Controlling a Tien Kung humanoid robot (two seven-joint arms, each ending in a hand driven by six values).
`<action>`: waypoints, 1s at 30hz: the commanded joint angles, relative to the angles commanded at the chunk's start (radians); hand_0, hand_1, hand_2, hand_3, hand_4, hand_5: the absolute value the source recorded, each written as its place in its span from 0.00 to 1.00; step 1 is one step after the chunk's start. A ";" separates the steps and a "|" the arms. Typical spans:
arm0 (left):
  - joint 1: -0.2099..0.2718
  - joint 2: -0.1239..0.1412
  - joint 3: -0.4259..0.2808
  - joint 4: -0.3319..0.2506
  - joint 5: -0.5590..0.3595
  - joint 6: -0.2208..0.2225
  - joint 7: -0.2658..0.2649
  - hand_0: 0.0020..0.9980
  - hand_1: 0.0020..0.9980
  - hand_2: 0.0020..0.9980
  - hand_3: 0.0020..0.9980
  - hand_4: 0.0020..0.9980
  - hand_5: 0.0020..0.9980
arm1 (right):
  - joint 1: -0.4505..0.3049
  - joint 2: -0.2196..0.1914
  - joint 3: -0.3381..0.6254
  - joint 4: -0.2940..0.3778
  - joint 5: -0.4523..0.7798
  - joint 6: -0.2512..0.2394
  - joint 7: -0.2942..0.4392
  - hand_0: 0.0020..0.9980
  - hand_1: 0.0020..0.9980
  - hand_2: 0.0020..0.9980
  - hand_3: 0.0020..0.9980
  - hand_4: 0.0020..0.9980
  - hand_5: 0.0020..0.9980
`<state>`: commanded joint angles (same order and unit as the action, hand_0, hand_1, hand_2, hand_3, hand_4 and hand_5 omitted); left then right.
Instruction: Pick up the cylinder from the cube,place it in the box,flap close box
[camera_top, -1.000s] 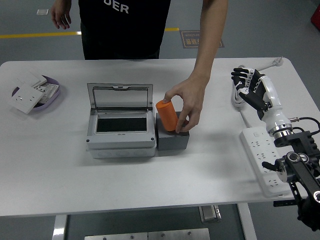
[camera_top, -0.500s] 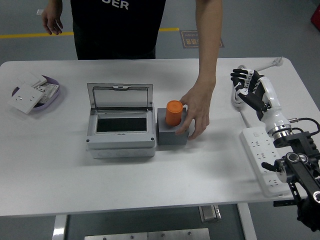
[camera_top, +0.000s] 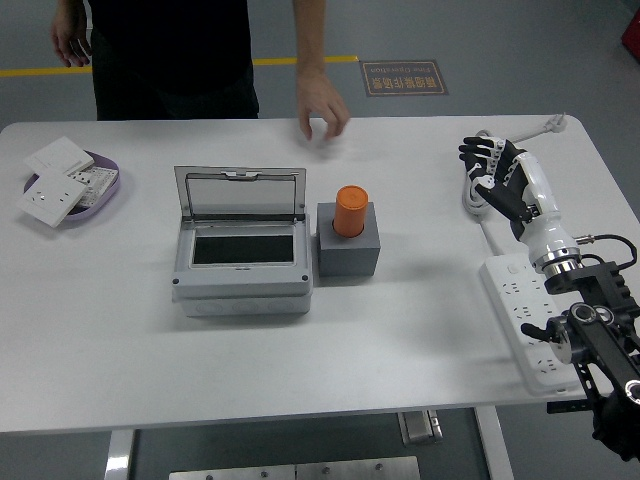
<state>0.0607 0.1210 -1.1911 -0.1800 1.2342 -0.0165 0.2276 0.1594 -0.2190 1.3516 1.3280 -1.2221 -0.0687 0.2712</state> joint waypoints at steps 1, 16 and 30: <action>0.000 0.000 0.000 0.000 0.000 0.000 0.000 0.60 0.58 0.59 0.58 0.64 0.20 | 0.000 0.000 0.000 0.000 0.000 0.000 0.000 0.78 0.71 0.69 0.65 0.63 0.29; 0.011 -0.007 0.018 0.000 -0.016 0.000 -0.002 0.60 0.58 0.59 0.58 0.64 0.20 | 0.008 0.024 -0.044 -0.012 -0.018 0.005 0.001 0.77 0.69 0.69 0.64 0.64 0.25; 0.019 -0.014 0.012 0.000 -0.012 0.000 -0.002 0.60 0.58 0.59 0.58 0.65 0.20 | 0.053 0.064 -0.093 -0.046 -0.095 -0.004 0.010 0.75 0.68 0.67 0.65 0.68 0.10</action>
<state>0.0794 0.1071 -1.1791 -0.1800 1.2222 -0.0162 0.2260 0.2120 -0.1553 1.2590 1.2818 -1.3168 -0.0723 0.2813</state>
